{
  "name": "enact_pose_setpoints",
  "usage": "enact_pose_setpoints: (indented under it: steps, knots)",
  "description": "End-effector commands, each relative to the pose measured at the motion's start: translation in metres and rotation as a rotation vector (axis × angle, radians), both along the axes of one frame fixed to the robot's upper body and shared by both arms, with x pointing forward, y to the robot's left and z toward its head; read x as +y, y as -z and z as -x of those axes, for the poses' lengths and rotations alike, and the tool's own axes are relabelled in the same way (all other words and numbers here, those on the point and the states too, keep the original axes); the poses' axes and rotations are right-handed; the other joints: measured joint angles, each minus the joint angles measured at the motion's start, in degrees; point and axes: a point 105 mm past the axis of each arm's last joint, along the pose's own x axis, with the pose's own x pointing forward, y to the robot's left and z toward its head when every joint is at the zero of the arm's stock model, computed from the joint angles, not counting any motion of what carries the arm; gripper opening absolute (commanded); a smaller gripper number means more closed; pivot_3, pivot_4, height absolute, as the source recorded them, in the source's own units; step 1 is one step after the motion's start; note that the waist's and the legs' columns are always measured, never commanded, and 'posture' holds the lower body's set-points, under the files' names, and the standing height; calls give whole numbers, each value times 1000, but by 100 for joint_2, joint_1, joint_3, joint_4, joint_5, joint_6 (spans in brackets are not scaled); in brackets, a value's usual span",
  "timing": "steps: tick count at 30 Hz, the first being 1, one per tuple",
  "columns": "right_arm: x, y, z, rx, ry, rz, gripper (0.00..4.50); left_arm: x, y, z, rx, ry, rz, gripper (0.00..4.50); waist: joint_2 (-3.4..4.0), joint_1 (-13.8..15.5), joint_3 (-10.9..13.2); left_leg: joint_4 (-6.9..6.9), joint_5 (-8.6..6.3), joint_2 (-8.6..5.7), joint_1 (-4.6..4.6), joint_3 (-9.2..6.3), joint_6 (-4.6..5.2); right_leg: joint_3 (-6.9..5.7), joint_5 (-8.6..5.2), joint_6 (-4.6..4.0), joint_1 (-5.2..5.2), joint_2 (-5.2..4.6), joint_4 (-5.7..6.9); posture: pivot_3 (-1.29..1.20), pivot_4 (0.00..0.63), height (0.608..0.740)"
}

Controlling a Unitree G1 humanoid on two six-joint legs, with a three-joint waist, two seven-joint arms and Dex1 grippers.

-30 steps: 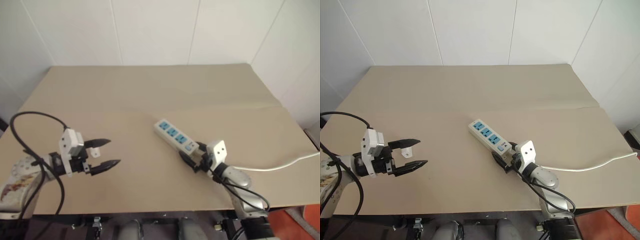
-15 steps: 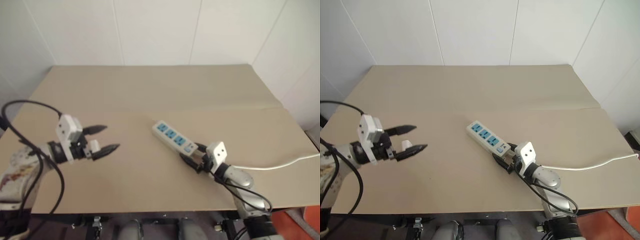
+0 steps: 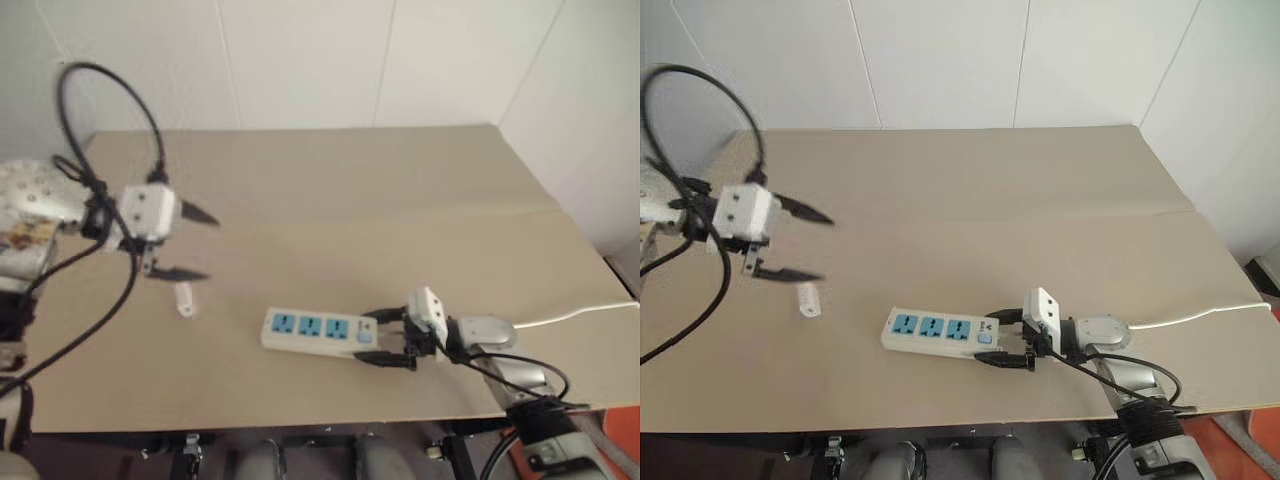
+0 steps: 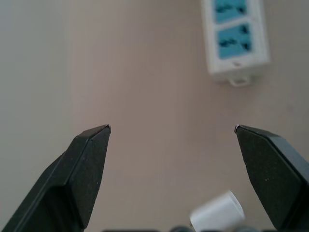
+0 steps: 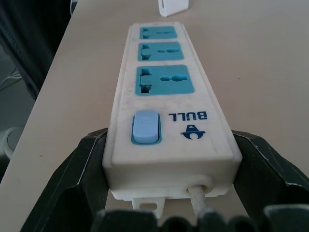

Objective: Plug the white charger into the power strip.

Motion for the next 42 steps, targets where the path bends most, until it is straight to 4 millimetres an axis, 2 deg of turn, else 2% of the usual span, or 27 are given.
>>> enact_pose_setpoints:
  steps: [1,5,9,12,18,26,36,42]
  knots:
    - [8,7,1,-16,-28,27,3420,0,0,7,1,169,-204,4500,-4,3,2,4,0,-3,-1,0,0,1,-1,2,3,-2,1,0,150,740]
    - [11,6,0,-10,-9,7,3420,-2,3,11,45,264,-324,4500,-8,13,4,7,-1,-5,1,1,1,2,-3,8,6,-5,5,0,150,740]
    - [11,8,1,-13,3,15,3420,7,18,12,84,390,-482,4500,-8,4,5,8,0,-2,2,1,2,4,-4,9,4,-1,8,0,150,740]
    - [12,8,1,-14,7,16,3420,15,24,7,73,486,-583,4500,-9,23,5,9,0,-2,3,0,3,2,-4,9,5,-1,9,0,150,740]
    - [13,6,-2,-22,30,13,3420,22,36,-1,47,612,-670,4500,-10,15,5,13,0,-2,3,-1,3,2,-4,9,6,-1,9,0,150,740]
    - [11,7,-3,-22,59,17,3420,25,56,-2,54,651,-644,4500,-11,12,5,17,1,-2,4,-1,4,1,-3,9,7,-2,13,0,150,740]
    - [8,9,-3,-19,94,24,3420,19,75,-13,-17,699,-646,4500,-12,18,4,20,1,-2,7,-1,4,1,-3,9,10,-3,16,0,150,740]
    - [5,9,-5,-21,112,28,3420,24,81,-18,-29,704,-685,4500,-12,20,4,20,1,-4,6,-1,4,1,-3,9,10,-4,17,0,150,740]
